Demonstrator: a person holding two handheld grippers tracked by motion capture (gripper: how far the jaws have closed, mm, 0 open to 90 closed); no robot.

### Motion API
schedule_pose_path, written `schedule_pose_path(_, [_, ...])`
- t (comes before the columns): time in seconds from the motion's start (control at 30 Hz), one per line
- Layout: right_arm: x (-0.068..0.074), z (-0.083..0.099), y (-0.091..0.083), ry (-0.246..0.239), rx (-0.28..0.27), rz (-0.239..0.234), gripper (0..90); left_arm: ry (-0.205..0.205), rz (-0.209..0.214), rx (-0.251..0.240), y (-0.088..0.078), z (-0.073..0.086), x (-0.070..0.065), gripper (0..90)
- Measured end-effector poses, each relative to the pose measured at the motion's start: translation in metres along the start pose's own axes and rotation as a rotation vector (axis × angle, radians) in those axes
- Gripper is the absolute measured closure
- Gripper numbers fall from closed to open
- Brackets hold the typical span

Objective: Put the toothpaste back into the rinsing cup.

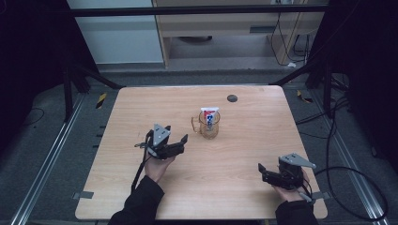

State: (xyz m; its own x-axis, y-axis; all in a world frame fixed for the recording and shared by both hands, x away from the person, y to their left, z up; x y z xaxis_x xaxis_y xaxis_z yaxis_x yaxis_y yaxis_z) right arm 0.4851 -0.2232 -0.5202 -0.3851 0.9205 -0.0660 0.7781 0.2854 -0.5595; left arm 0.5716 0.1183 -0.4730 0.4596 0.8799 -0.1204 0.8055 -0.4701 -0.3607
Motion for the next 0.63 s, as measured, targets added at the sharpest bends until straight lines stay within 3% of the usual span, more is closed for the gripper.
schedule_pose_path(0.2, [-0.001, 0.002, 0.000, 0.000, -0.005, 0.001, 15.2, 0.022, -0.020, 0.058, -0.025, 0.014, 0.018, 22.8])
schedule_pose_path(0.4, [-0.004, 0.007, 0.002, 0.005, 0.003, 0.007, 14.4, -0.036, -0.039, 0.077, -0.054, 0.036, 0.041, 23.1])
schedule_pose_path(0.63, [-0.008, 0.013, 0.002, 0.014, 0.010, 0.014, 13.9, -0.068, -0.067, 0.099, -0.076, 0.056, 0.062, 24.6])
Point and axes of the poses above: each handheld gripper's, and its own axes: y roughly forward along the jaws, z roughly out of its underside, x roughly to its left, the point moved 9 cm from there along y, roughly forward along the jaws, and after that the axes turned 10 degrees about -y, right-handed, at the moved point
